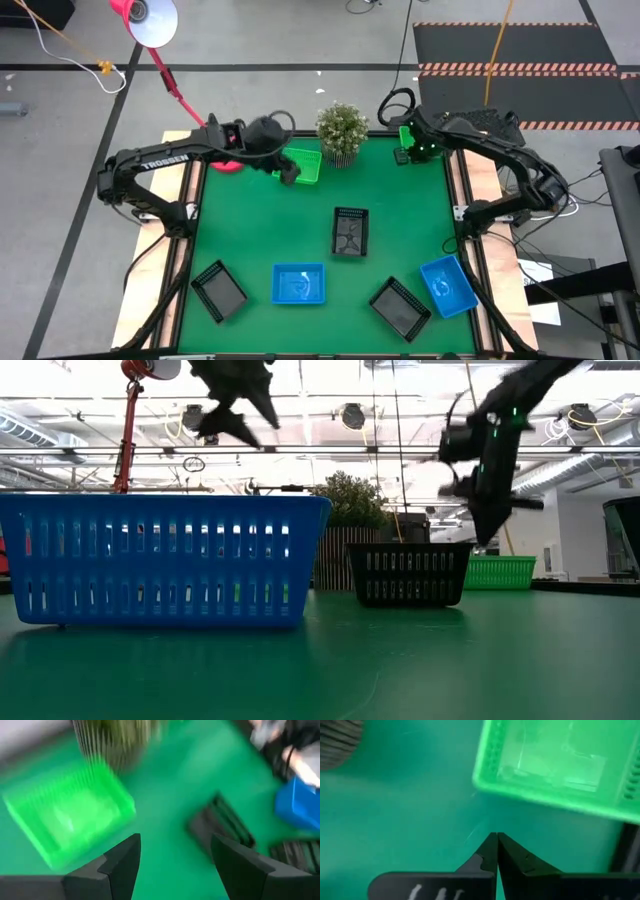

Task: Stack baskets by color
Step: Stack the bottom left black bin on the top black bin

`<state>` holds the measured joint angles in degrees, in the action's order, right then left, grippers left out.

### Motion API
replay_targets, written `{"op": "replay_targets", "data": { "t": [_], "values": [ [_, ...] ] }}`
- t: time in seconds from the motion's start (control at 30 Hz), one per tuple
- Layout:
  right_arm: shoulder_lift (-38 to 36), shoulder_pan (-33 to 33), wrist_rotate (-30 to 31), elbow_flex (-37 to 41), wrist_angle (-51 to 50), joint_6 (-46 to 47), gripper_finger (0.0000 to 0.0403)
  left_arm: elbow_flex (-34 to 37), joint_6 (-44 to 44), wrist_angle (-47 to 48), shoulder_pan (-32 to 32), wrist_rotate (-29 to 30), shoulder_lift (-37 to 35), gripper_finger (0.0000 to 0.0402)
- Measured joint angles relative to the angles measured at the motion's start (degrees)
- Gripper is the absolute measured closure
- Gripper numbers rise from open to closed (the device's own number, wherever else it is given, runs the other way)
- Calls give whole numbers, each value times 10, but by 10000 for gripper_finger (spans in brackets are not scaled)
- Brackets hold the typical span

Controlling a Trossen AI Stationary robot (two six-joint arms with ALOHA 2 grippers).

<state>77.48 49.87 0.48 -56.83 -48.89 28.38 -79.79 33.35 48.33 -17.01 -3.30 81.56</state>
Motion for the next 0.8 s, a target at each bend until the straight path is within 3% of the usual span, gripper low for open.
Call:
{"op": "replay_targets", "data": {
  "t": [0.23, 0.5, 0.8],
  "values": [
    [-87, -78, -49, -84, -96, 73, 403, 0, 98, 136, 123, -4, 0, 160],
    [-162, -202, 17, -89, -80, 171, 403, 10, 239, 238, 266, 21, -1, 160],
    [-179, -280, 23, -89, -63, 91, 403, 92, 323, 260, 388, -22, -1, 161]
  ]
}}
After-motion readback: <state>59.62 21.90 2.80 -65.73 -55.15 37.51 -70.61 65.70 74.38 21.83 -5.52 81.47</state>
